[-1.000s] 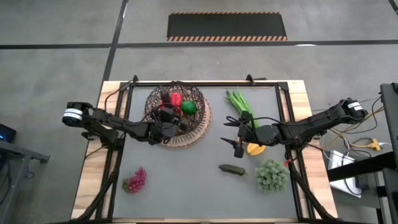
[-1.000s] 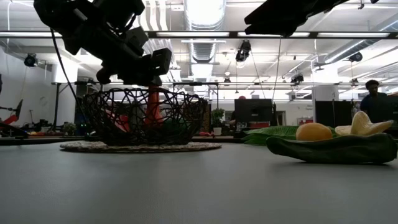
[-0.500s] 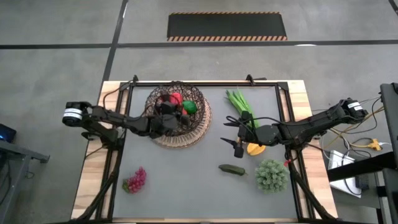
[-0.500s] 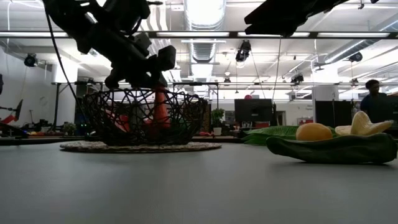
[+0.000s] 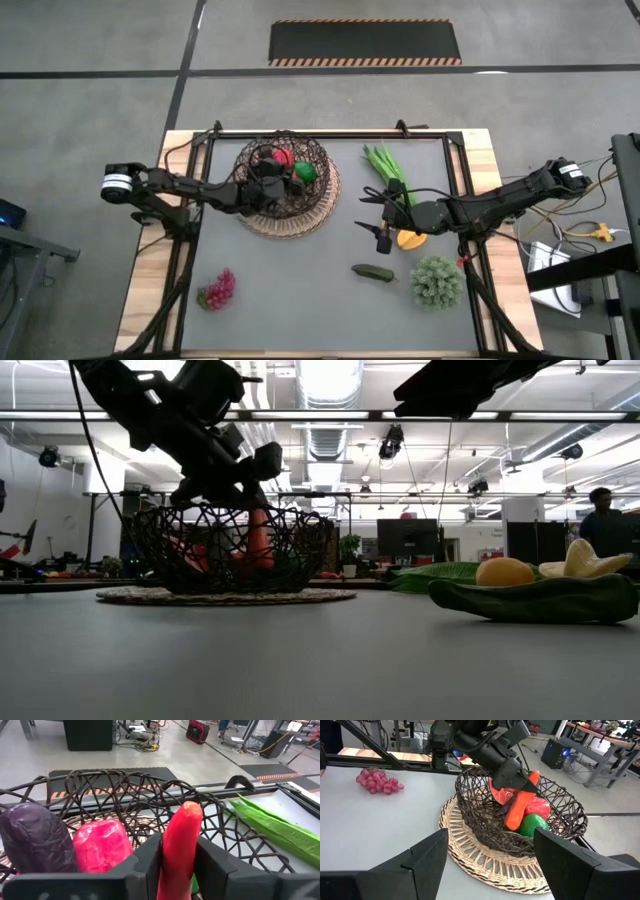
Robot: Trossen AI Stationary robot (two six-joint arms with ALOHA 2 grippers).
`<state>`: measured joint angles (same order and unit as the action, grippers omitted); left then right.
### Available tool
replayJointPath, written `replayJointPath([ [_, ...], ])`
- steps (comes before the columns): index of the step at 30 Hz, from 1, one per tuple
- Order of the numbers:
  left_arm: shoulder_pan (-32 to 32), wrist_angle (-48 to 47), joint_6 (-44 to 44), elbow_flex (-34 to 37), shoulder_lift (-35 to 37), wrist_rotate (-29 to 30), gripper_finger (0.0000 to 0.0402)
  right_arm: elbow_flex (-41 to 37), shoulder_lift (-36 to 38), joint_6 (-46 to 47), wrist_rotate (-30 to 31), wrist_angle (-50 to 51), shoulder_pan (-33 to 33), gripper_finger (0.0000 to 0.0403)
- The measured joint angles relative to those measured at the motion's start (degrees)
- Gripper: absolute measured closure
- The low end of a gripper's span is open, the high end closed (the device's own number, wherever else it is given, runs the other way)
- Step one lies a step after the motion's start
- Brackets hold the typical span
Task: Build produce basket
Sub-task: Put the orange carrot into the black wire basket, then put the green chili pepper into the black wire basket
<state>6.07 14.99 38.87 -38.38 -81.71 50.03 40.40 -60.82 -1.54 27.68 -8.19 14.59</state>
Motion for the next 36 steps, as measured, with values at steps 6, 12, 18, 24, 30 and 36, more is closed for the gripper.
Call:
replayJointPath([
  [6, 0.1, -0.1, -0.1, 0.1, 0.0, -0.1, 0.0253, 0.0, 0.0, 0.0, 0.0, 0.2, 0.0, 0.0129],
  [12, 0.6, 0.0, -0.1, 0.0, 0.0, -0.1, 0.0187, 0.0, 0.0, 0.0, 0.0, 0.3, 0.0, 0.0129],
  [18, 1.6, -0.6, -1.8, 0.1, 2.2, 0.1, 0.0162, 0.0, 0.0, 0.2, 0.0, 0.5, 0.0, 0.0129],
  [24, 2.2, -0.7, -7.3, 0.1, 8.4, 1.3, 0.0161, 0.0, 0.0, 0.5, 0.0, 0.7, 0.0, 0.0129],
  [30, 0.1, -0.6, -12.1, 0.1, 17.8, -4.3, 0.0161, 0.0, 0.0, 0.5, 0.0, 0.7, 0.0, 0.0129],
  [36, -7.6, 9.8, -21.1, 0.9, 21.9, -23.0, 0.0162, 0.0, 0.0, 0.2, 0.0, 0.8, 0.0, 0.0129],
])
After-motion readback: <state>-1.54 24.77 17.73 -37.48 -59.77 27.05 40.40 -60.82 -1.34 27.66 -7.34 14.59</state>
